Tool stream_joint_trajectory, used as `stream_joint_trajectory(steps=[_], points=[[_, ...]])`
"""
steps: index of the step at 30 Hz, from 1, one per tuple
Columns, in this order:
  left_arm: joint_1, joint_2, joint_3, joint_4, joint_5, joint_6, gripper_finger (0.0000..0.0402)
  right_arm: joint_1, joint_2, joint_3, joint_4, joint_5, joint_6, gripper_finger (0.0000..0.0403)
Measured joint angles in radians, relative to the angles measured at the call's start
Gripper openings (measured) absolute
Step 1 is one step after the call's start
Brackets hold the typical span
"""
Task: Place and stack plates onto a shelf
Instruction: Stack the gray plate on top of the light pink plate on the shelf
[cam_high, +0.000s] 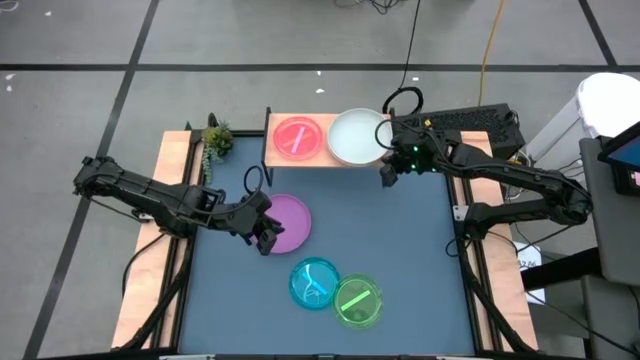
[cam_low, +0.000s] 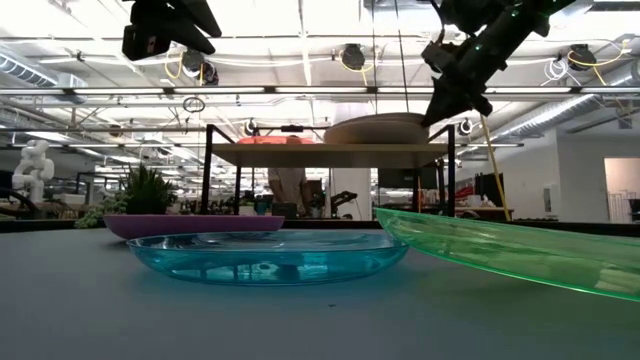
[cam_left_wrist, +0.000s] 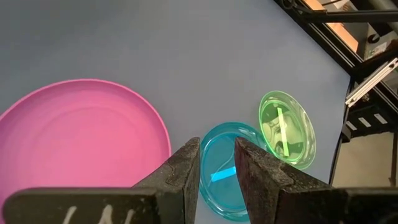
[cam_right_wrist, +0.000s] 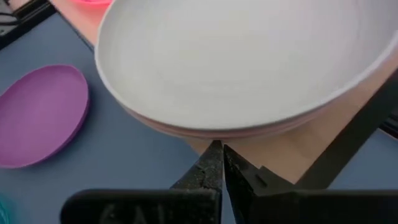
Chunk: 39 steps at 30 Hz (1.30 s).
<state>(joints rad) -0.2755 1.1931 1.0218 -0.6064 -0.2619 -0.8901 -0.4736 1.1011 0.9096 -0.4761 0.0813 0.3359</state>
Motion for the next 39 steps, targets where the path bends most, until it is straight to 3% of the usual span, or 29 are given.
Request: stream_joint_trajectory(steps=[7,15,21,28,39], points=[[0.0,0.0,0.0,-0.004,0.0,0.005,0.0104,0.0,-0.001,0.0,0.011,0.03,0.022,0.0],[-0.017,0.0,0.0,-0.003,0.0,-0.039,0.0104,-0.004,-0.088,0.0,-0.078,-0.03,0.019,0.0],[-0.044,0.0,0.0,-0.003,-0.014,-0.058,0.0104,-0.043,-0.15,0.0,-0.02,-0.033,-0.098,0.0],[-0.047,0.0,0.0,-0.003,-0.027,-0.028,0.0104,-0.161,-0.045,0.0,0.164,-0.088,-0.294,0.0],[-0.052,0.0,0.0,-0.003,-0.027,-0.037,0.0104,-0.33,0.084,-0.029,0.399,-0.272,-0.32,0.0]])
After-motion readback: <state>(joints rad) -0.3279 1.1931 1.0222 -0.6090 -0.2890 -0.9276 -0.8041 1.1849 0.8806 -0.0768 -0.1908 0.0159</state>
